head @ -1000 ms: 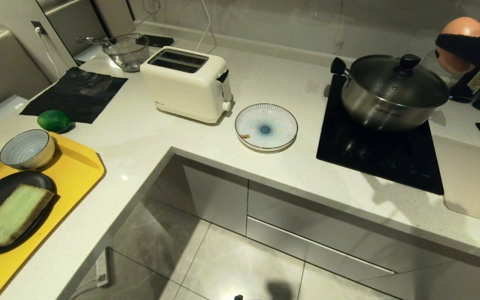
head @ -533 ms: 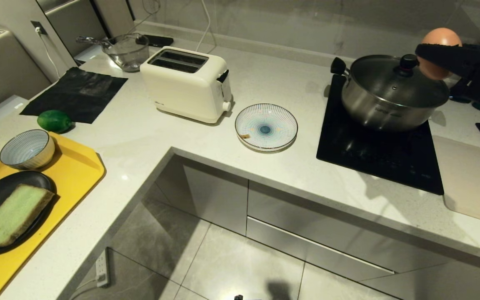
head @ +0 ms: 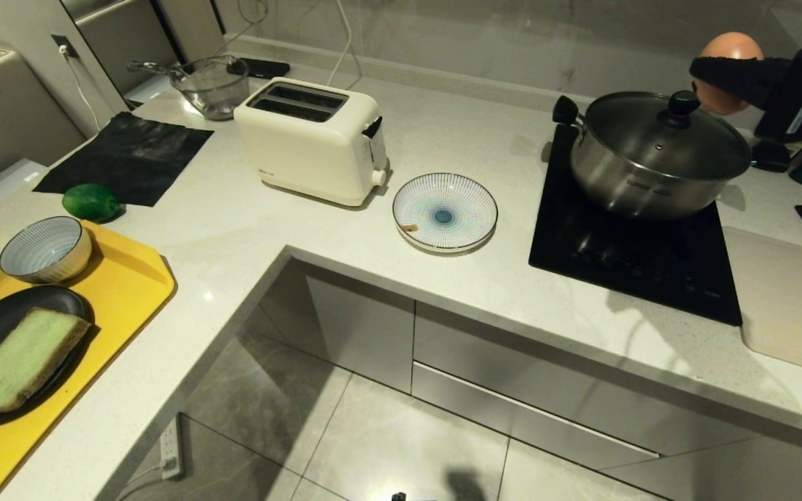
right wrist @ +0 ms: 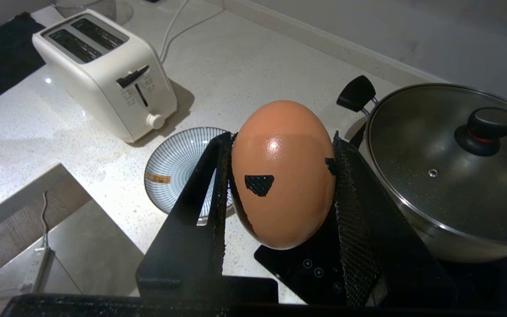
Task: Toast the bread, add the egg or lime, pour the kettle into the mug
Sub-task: Put the egg in the bowl
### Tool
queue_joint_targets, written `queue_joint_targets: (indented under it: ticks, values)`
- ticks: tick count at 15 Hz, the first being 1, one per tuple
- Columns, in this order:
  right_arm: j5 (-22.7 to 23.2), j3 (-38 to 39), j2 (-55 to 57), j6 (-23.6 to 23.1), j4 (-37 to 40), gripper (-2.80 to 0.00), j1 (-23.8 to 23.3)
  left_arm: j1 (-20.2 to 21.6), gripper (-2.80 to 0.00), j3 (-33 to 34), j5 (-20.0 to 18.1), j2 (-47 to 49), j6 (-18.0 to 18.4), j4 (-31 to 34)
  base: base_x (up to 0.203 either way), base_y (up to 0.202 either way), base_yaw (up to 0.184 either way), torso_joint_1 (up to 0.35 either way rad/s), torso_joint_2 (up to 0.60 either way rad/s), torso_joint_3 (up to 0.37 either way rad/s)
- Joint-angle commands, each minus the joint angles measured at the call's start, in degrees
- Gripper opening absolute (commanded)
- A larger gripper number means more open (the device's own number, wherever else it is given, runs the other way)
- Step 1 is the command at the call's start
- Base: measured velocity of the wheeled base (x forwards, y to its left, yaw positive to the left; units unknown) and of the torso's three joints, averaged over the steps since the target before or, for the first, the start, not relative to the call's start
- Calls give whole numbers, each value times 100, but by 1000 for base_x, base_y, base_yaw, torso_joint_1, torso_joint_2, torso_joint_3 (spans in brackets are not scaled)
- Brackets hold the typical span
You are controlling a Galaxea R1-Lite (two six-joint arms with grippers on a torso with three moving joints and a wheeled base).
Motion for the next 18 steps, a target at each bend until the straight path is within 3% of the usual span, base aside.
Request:
queue_joint_targets:
  ticks: [1, 18]
  values:
    - [1, -182, 77, -5, 39, -280, 20, 4, -280, 0, -1, 5, 0, 0, 0, 0, 0, 0, 0, 0]
    - [38, -139, 69, -5, 200, -280, 65, 3, -280, 0, -1, 5, 0, 0, 0, 0, 0, 0, 0, 0]
